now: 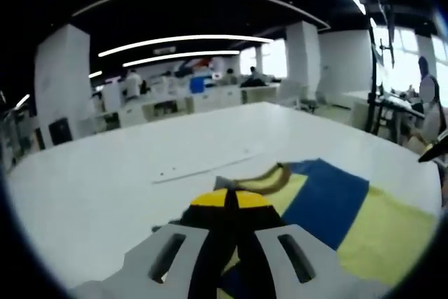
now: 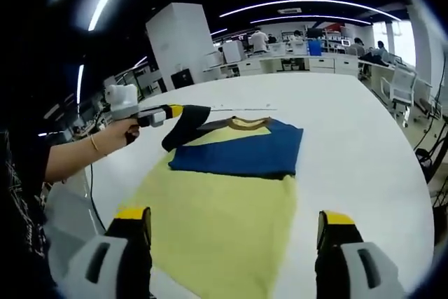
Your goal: Fold the garment on the visible template until the final outline fits inside the template.
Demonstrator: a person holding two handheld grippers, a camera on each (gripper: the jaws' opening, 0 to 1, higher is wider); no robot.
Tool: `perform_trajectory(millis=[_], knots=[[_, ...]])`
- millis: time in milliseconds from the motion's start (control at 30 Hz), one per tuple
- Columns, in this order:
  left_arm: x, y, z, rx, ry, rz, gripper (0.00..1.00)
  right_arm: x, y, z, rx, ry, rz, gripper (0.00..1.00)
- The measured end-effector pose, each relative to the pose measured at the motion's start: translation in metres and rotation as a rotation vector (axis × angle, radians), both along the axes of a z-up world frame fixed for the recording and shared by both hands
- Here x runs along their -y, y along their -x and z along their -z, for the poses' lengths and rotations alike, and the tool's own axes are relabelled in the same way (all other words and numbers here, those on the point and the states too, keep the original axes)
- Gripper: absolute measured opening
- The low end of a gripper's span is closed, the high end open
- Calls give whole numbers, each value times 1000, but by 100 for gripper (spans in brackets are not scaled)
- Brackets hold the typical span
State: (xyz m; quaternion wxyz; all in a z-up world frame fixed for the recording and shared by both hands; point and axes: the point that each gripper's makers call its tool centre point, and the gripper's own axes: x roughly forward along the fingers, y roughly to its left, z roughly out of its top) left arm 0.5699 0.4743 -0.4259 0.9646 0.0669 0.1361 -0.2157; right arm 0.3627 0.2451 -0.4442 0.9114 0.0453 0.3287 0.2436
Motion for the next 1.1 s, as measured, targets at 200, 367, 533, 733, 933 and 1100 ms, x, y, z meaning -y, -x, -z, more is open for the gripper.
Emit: perform_trajectory(millis=[200, 367, 533, 733, 933, 1100], knots=[[22, 8, 3, -1, 4, 53, 0, -1, 0, 2, -8, 0, -3, 100], [35, 16, 8, 0, -13, 100, 0, -1, 1, 4, -13, -3, -3, 100], [46, 23, 16, -13, -31, 131, 0, -1, 2, 6, -22, -3, -4, 100], [63, 39, 32, -34, -85, 206, 0, -2, 2, 7, -30, -7, -6, 100], [78, 56, 45, -40, -158, 293, 0, -3, 3, 8, -39, -8, -5, 99], [85, 64, 56, -50, -199, 335, 0, -3, 6, 10, -51, -3, -10, 99]])
